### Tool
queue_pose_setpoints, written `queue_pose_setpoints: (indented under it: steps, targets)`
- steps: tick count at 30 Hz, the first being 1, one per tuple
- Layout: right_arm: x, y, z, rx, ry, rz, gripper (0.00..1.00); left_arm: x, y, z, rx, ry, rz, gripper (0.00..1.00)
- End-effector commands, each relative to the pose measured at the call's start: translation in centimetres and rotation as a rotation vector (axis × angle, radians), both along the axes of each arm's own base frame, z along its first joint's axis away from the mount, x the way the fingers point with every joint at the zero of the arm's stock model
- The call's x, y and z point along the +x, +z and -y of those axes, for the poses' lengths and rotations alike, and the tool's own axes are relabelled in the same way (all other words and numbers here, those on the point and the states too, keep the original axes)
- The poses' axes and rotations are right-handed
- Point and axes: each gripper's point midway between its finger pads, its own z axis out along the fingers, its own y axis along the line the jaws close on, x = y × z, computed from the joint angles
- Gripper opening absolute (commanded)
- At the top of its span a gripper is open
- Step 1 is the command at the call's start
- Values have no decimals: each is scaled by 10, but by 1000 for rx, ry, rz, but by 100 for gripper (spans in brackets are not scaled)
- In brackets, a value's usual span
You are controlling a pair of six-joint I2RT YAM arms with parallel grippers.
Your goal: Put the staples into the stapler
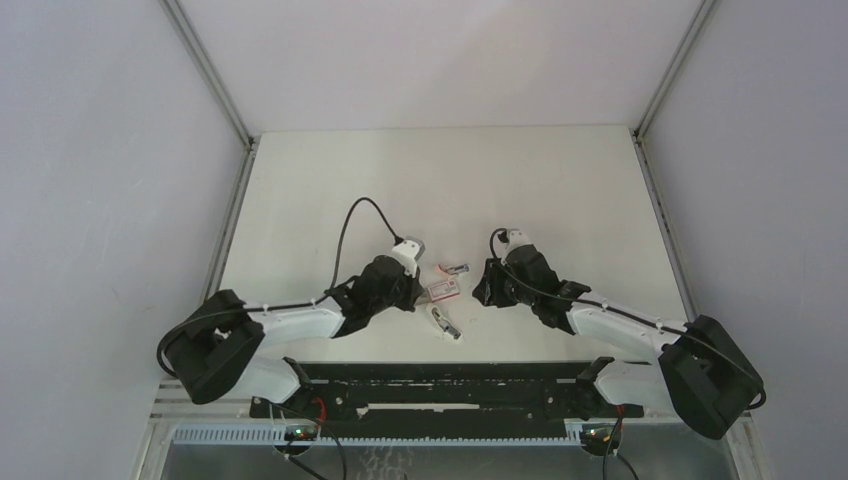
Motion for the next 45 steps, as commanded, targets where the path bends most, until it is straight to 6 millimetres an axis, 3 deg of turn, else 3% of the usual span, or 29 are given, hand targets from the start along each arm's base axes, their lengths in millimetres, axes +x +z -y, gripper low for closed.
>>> queue_pose_setpoints:
  steps: [1,9,25,36,39,45]
  targets:
    - [8,15,-3,43,-11,50,38,-1,16,1,-69,3,50,3]
    - [8,16,-5,59,-3,44,38,-5,11,18,-51,-124,47,30]
    - [8,18,-3,58,-11,50,38,2,-3,10,12,-77,17,36]
    - [6,18,-1,61,-17,52,38,9,12,8,-20,-42,55,32]
    - [7,17,-2,62,-12,55,39,8,18,6,-43,-27,57,39]
    - [10,20,-14,78,38,67,41,13,31,-23,-125,116,15,55]
